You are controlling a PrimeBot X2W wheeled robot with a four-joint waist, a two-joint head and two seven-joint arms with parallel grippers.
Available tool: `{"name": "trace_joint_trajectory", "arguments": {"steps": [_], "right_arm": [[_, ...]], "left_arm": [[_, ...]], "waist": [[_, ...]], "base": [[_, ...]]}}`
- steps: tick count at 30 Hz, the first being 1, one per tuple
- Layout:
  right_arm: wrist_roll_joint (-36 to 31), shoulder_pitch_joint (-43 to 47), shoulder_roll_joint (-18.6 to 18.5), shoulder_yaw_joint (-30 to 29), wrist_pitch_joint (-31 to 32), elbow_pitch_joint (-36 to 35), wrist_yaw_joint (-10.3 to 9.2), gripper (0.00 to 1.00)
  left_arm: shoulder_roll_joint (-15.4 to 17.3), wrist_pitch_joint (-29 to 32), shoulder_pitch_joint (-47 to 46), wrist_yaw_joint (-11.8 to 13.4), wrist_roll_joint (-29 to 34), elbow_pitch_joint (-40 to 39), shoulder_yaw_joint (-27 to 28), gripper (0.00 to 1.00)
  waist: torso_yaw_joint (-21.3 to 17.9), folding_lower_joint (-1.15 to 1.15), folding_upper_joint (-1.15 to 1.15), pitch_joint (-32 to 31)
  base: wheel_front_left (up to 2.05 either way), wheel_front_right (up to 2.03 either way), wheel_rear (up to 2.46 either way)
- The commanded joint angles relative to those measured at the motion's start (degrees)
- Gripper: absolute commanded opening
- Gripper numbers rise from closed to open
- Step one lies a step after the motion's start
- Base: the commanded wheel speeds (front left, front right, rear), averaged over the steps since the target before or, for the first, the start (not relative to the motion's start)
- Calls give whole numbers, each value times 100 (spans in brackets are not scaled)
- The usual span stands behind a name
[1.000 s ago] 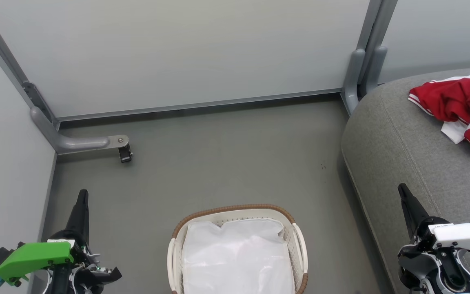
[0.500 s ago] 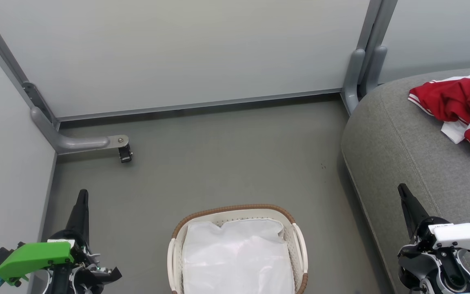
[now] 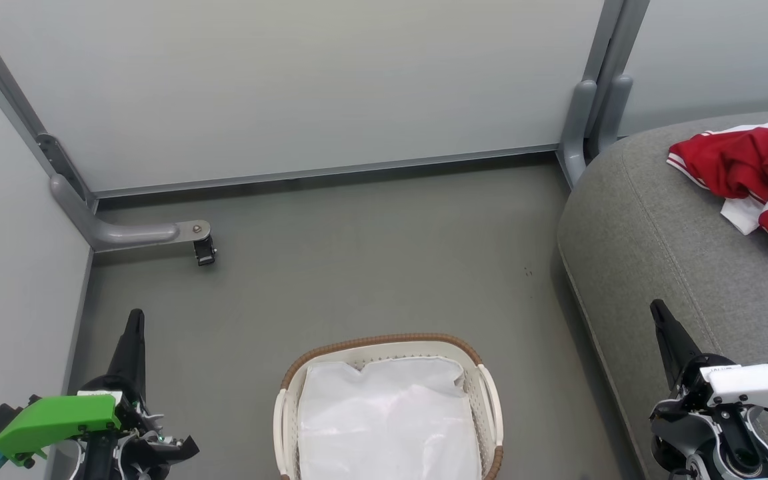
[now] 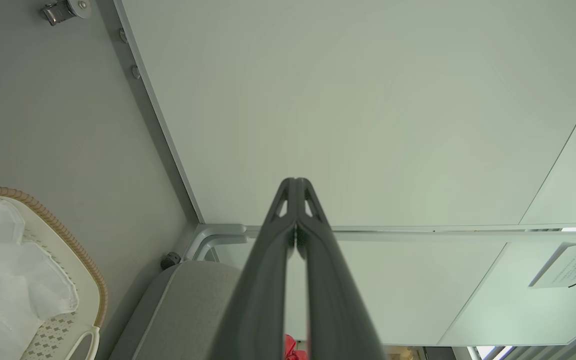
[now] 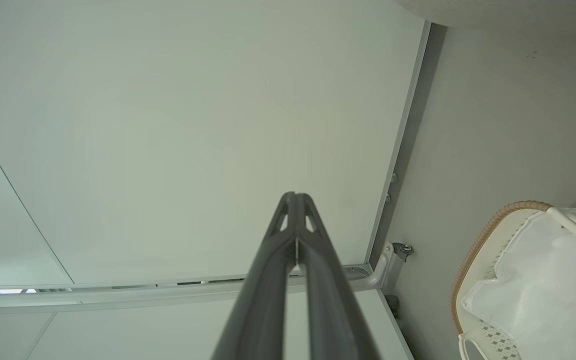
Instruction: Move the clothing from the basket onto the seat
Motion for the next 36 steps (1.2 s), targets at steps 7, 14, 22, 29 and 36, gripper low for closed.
{"name": "trace_joint_trajectory", "arguments": {"steps": [7,14,22,29,36], "right_arm": [[-24,-50,-11,-18,25,-7,0,0],[-28,-51,-9,-20,28,-7,0,0],[-31,-51,-8,-23,24,-6,0,0],[-31,-51,-7,-25,27,-7,0,0],[-32,-52,-8,-27,25,-7,0,0]], "left_arm": [[2,18,-56,-35,-29,-13,8,0],[2,18,-56,-35,-30,-13,8,0],[2,18,-56,-35,-30,-13,8,0],[2,18,-56,-35,-30,-13,8,0],[2,17,-56,-35,-30,-13,8,0]], "waist": [[0,0,0,0],[0,0,0,0],[0,0,0,0],[0,0,0,0],[0,0,0,0]], "base": [[0,0,0],[0,0,0],[0,0,0],[0,0,0],[0,0,0]]}}
